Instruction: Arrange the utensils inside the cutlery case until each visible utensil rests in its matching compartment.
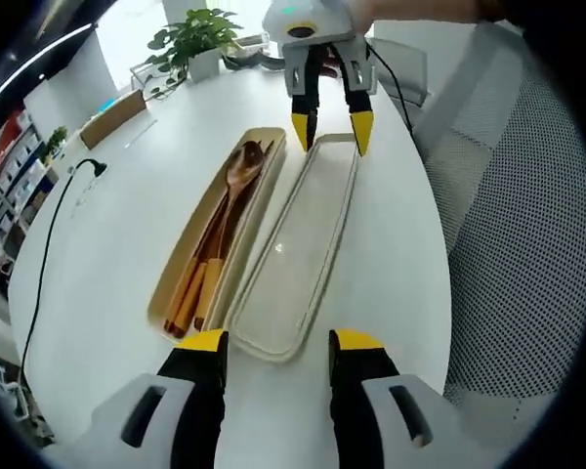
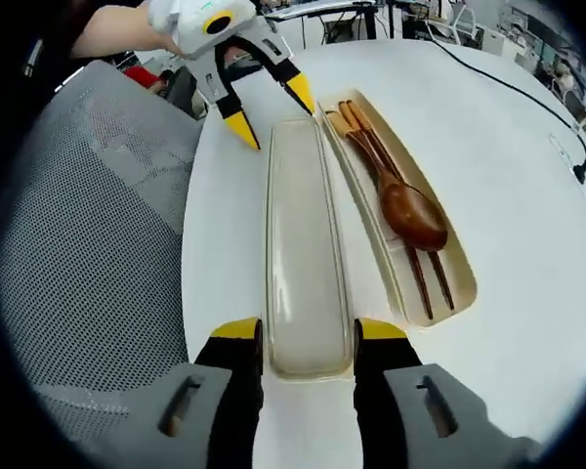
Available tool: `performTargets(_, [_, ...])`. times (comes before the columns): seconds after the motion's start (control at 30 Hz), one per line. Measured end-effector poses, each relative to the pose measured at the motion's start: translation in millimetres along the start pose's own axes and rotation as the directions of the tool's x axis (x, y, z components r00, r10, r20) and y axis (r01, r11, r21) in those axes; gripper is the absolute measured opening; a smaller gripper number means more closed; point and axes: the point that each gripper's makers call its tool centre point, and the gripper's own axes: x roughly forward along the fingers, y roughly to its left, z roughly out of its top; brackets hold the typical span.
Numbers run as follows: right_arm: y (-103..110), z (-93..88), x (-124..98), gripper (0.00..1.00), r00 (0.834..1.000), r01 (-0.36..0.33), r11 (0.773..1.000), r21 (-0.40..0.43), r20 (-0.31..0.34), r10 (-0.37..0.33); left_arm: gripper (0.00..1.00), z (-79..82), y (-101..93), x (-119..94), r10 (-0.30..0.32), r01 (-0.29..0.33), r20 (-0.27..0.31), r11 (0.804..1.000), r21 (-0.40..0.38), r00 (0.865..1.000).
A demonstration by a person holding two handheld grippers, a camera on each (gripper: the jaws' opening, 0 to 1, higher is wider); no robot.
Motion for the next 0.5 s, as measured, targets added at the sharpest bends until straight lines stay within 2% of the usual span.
performTargets(0.07, [1.8,-1.5,-0.8,0.34,1.0,-0.022,0.999,0.026,0.0,0.022,0.42,1.0,0.3,0.3,0.01,-0.01,-0.008,0.999,0.032,1.0])
performTargets(0.13, [2.7,-2.1,-1.6,0.34,0.999,-0.041,0.998,0.048,0.008,0.041,0.41,3.6,4.1,-1.0,0.023,-0.022,-0.016,0.994,0.103,1.0])
performTargets(0.23, [7.6,-2.5,-2.5,0.34,0.996,-0.085,0.99,0.114,0.021,0.083,0.39,10.6,5.2,-2.8,0.025,-0.023,-0.01,0.987,0.156,1.0])
performTargets(0.3, [10.9,-3.3,-3.6,0.34,0.992,-0.122,0.98,0.156,0.03,0.119,0.34,11.7,4.5,-3.0,0.021,-0.017,-0.025,0.985,0.171,0.999])
performTargets(0.37, [22.0,0.2,-4.7,0.34,0.98,-0.2,0.953,0.228,0.061,0.192,0.28,13.6,5.6,-1.9,0.026,-0.021,-0.025,0.98,0.199,0.999])
performTargets(0.5, [24.7,-0.3,-9.3,0.34,0.971,-0.238,0.931,0.275,0.073,0.227,0.28,12.1,-1.7,1.0,-0.006,0.019,-0.058,0.97,0.241,0.998])
